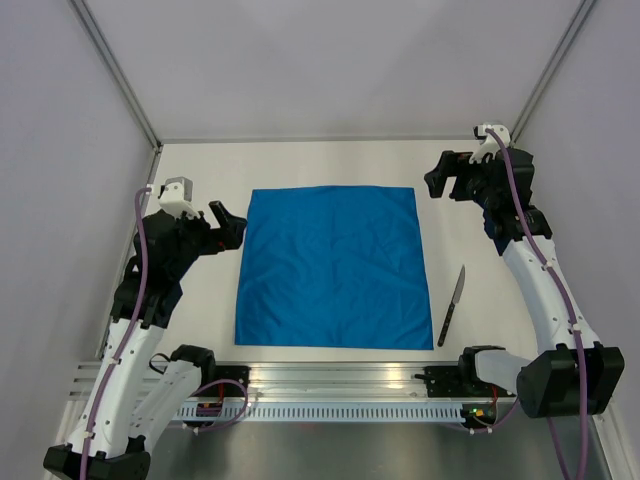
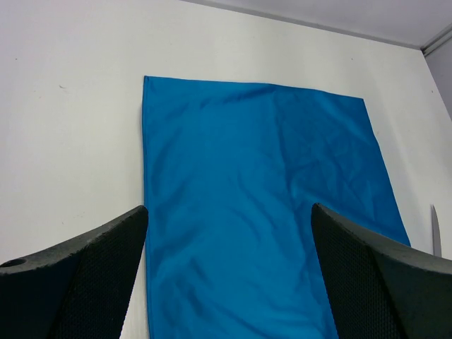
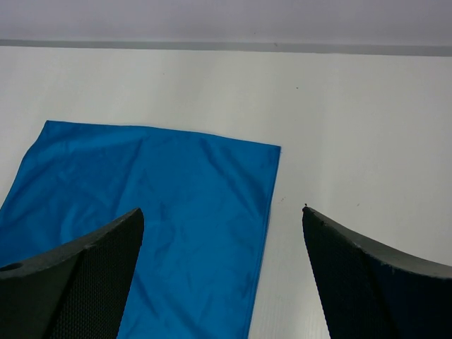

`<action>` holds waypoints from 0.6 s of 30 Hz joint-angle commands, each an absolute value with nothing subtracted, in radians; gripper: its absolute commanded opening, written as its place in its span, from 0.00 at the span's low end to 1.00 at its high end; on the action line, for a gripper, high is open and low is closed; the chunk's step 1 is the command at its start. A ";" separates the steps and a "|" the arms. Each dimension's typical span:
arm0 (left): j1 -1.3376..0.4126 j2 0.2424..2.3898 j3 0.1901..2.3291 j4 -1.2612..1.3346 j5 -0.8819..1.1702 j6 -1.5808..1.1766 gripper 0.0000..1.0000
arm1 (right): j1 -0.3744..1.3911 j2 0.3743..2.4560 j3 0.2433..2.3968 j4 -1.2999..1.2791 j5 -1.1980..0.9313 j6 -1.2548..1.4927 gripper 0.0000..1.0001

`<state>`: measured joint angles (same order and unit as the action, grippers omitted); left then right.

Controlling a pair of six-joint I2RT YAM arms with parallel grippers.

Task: Fold the napkin, place the utensils inside, and roll it up
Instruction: Fold the napkin

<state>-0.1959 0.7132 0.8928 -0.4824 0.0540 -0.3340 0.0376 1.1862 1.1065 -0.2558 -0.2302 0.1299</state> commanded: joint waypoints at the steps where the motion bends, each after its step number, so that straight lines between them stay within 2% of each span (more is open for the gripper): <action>1: -0.192 0.703 0.893 -0.489 0.055 -0.305 1.00 | 0.041 1.175 1.106 -0.276 -0.232 0.123 0.98; 7: -0.192 0.699 0.903 -0.491 0.035 -0.287 1.00 | 0.063 1.201 1.109 -0.281 -0.282 0.100 0.98; 10: -0.190 0.706 0.928 -0.489 0.020 -0.266 1.00 | 0.142 1.251 1.132 -0.281 -0.288 0.086 0.98; 14: -0.192 0.715 1.012 -0.528 -0.020 -0.274 1.00 | 0.391 1.373 1.221 -0.333 -0.209 0.034 0.85; 15: -0.192 0.718 1.044 -0.567 -0.021 -0.288 1.00 | 0.511 1.400 1.236 -0.342 -0.172 0.023 0.82; 18: -0.190 0.739 1.196 -0.629 -0.023 -0.327 1.00 | 0.725 1.502 1.290 -0.353 -0.134 0.008 0.75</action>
